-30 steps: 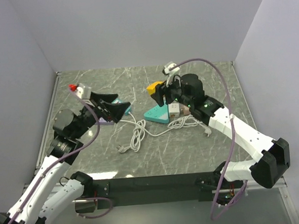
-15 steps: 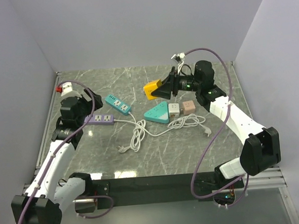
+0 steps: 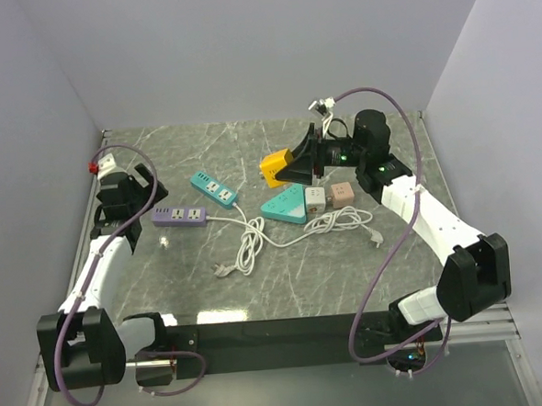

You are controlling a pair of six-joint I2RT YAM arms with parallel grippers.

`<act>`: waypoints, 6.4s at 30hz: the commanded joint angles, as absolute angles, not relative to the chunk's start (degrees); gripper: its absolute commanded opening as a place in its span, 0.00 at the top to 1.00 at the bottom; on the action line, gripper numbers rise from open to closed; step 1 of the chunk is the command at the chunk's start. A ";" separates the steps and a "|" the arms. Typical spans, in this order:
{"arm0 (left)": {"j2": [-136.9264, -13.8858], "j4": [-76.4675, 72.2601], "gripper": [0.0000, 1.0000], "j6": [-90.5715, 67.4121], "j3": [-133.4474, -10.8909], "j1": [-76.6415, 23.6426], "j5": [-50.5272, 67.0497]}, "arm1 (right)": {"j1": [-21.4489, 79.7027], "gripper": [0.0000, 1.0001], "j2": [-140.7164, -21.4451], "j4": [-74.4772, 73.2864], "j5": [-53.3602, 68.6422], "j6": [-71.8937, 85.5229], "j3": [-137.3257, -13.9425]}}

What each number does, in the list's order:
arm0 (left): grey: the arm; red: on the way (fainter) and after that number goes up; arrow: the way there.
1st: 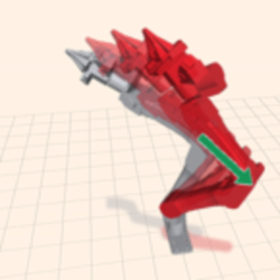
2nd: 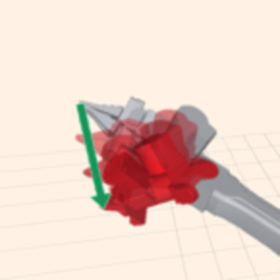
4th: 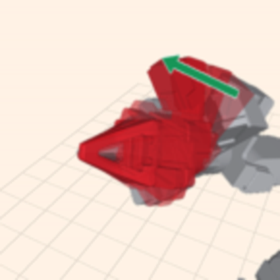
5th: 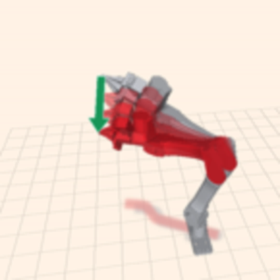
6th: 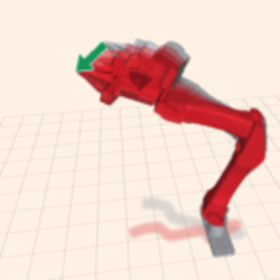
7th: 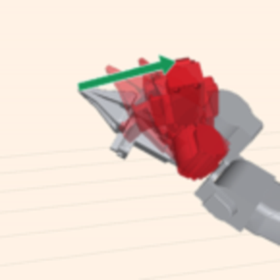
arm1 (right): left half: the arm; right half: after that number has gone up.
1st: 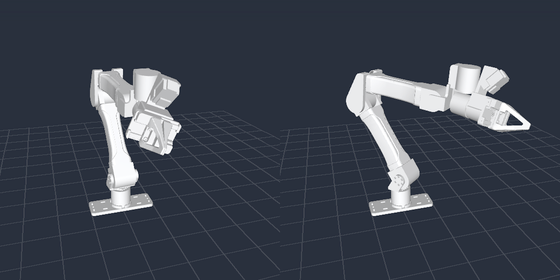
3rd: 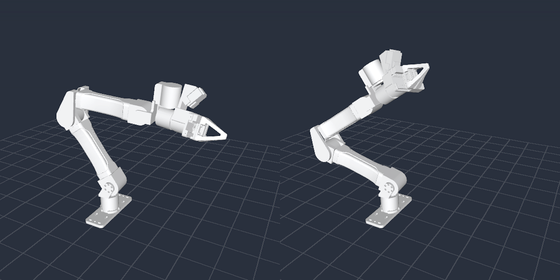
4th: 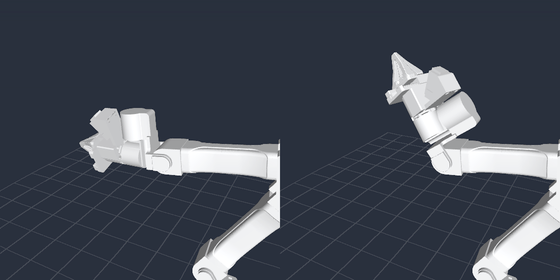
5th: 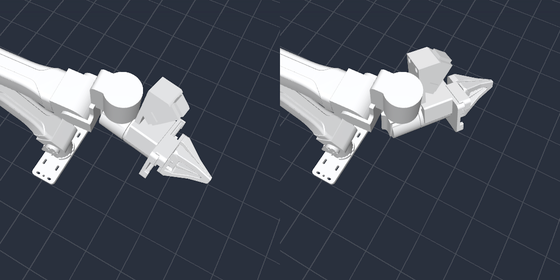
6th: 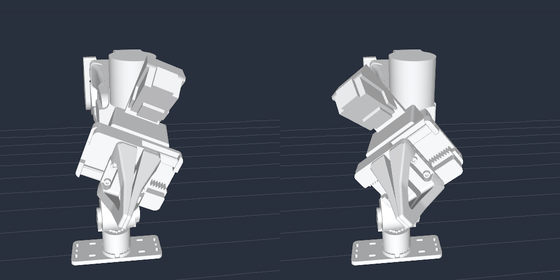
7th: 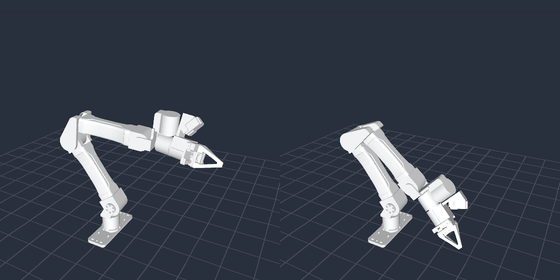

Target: Insert the plug

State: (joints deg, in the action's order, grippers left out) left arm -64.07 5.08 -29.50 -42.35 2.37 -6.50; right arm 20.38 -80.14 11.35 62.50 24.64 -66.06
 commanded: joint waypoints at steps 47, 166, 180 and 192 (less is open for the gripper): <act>-84.90 2.72 0.01 -29.18 -44.74 1.76 -1.93 | 21.01 1.00 -74.71 2.99 50.80 16.52 -64.25; -58.19 -3.34 0.18 -39.81 -26.72 -28.04 -13.89 | 45.61 1.00 -106.52 -27.95 23.47 -32.86 -89.38; -54.49 -7.29 0.14 -39.73 -22.59 -20.22 -1.77 | 49.48 1.00 -116.18 -32.95 23.12 -40.86 -98.95; -55.02 -7.65 0.14 -38.15 -22.32 -18.90 0.35 | 49.48 1.00 -121.11 -41.12 22.33 -42.98 -105.82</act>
